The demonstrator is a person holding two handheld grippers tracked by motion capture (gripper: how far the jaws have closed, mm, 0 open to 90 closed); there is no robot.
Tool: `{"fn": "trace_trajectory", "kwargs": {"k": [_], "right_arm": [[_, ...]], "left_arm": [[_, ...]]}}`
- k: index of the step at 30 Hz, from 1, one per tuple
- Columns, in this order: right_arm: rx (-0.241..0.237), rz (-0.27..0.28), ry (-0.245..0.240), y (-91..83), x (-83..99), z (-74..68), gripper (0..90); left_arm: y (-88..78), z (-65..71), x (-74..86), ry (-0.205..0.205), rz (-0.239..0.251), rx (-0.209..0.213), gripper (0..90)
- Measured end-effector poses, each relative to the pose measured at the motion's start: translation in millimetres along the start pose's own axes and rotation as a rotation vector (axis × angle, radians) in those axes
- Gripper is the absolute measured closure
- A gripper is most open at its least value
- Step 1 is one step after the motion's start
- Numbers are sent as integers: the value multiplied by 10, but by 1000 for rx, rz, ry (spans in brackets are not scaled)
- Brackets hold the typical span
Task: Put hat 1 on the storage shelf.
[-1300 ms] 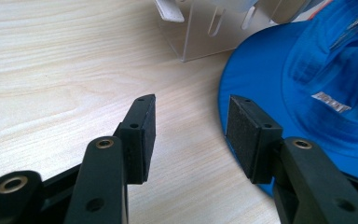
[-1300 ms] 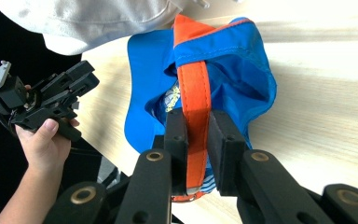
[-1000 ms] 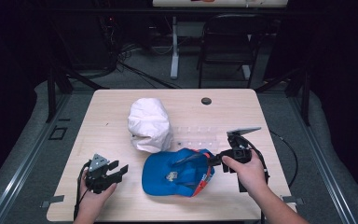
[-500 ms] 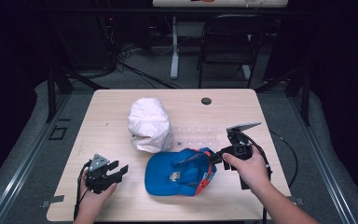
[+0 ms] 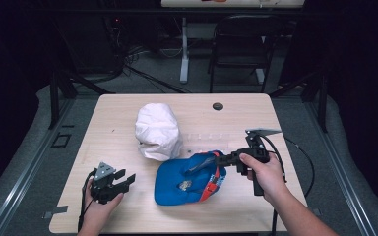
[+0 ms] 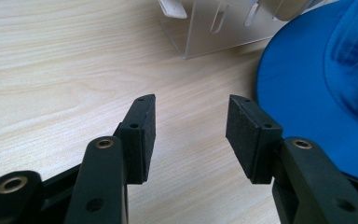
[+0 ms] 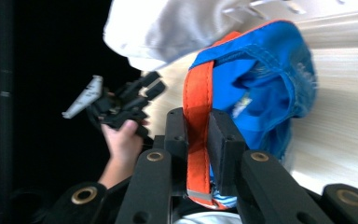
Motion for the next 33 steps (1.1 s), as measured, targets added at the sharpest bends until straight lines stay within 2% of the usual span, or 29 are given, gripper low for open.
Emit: {"fn": "trace_trajectory", "kwargs": {"k": [1, 6, 13, 14, 15, 16, 20, 23, 27, 28, 33], "right_arm": [[0, 0, 0, 0, 0, 0, 791], [-78, 31, 64, -23, -55, -113, 792], [-163, 10, 106, -61, -101, -285, 792], [-163, 10, 106, -61, -101, -285, 792], [-194, 12, 132, -60, -113, -342, 792], [-194, 12, 132, -60, -113, -342, 792], [-245, 6, 151, -74, -141, -469, 792], [-265, 6, 147, -96, -174, -546, 792], [-263, 12, 149, -120, -209, -609, 792], [-264, 20, 134, -157, -235, -646, 792], [-251, 48, 122, -269, -311, -700, 792]], "left_arm": [[0, 0, 0, 0, 0, 0, 528], [1, 4, -1, 1, 0, 1, 529], [-1, -2, -3, 3, 0, 2, 528], [-1, -2, -3, 3, 0, 2, 528], [-2, -4, -5, 1, 1, 1, 528], [-2, -6, -6, 1, 2, 1, 528], [-10, -13, -5, 1, -5, -1, 528], [-1, -11, -7, 0, 6, -4, 528], [-10, -7, -6, 2, -2, 2, 528], [-11, -5, -8, 1, 0, 2, 527], [-8, -7, -7, 0, -1, 3, 527]]}}
Point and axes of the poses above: each handheld gripper's, and its own axes: y roughly forward along the jaws, x roughly out of its underside, z roughly to its right, the point moved 7 cm from there along y, roughly forward along the jaws, and after that the axes turned 15 degrees about z, right-handed, at the moved point
